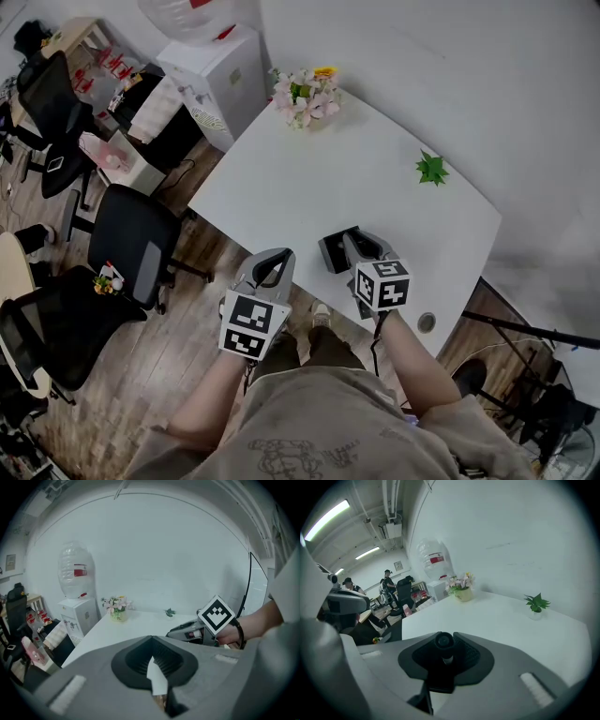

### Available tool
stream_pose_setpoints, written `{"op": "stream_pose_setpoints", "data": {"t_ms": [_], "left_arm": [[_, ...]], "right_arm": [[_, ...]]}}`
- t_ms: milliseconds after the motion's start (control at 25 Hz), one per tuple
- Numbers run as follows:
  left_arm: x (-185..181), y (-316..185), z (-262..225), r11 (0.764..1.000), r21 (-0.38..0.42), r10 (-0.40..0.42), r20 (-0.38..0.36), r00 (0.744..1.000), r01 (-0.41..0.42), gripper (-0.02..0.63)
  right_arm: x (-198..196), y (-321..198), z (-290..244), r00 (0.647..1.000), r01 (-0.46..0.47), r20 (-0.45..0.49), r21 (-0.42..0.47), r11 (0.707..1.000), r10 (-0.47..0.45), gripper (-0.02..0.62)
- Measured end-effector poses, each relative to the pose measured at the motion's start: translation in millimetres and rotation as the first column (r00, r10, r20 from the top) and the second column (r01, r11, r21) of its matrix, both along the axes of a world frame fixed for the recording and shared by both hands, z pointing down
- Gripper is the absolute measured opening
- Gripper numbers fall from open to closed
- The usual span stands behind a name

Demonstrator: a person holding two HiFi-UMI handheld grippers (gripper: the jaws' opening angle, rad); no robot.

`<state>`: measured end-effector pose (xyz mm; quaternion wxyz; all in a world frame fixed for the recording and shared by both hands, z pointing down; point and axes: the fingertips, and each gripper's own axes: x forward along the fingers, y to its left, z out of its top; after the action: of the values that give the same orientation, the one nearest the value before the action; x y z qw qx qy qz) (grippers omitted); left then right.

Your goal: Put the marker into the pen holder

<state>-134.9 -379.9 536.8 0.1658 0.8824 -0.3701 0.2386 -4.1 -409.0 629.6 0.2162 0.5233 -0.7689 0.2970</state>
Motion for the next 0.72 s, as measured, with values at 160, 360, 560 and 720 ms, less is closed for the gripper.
{"op": "stream_pose_setpoints", "data": {"t_ms": [160, 360, 560, 720], "left_arm": [[3.3, 8.2, 5.2, 1.000, -0.014, 0.015, 0.009, 1.000, -0.015, 0.001], [7.9, 17.1, 6.6, 1.000, -0.018, 0.025, 0.020, 0.999, -0.025, 0.001], [9.5, 20.3, 5.9, 0.999, -0.017, 0.037, 0.045, 0.998, -0.036, 0.001], [2.7, 15.1, -5.2, 1.000, 0.016, 0.024, 0.058, 0.998, -0.025, 0.001]], "right_arm": [[-2.6, 4.5, 2.3, 0.999, 0.034, -0.032, -0.012, 0.999, -0.034, 0.101], [-6.3, 9.1, 5.0, 0.995, 0.075, -0.058, -0.036, 0.997, -0.077, 0.107], [-2.0, 13.6, 3.8, 0.994, 0.076, -0.077, -0.066, 0.995, -0.081, 0.137], [-2.4, 10.7, -23.7, 0.997, 0.063, -0.046, -0.005, 0.998, -0.063, 0.135]]}}
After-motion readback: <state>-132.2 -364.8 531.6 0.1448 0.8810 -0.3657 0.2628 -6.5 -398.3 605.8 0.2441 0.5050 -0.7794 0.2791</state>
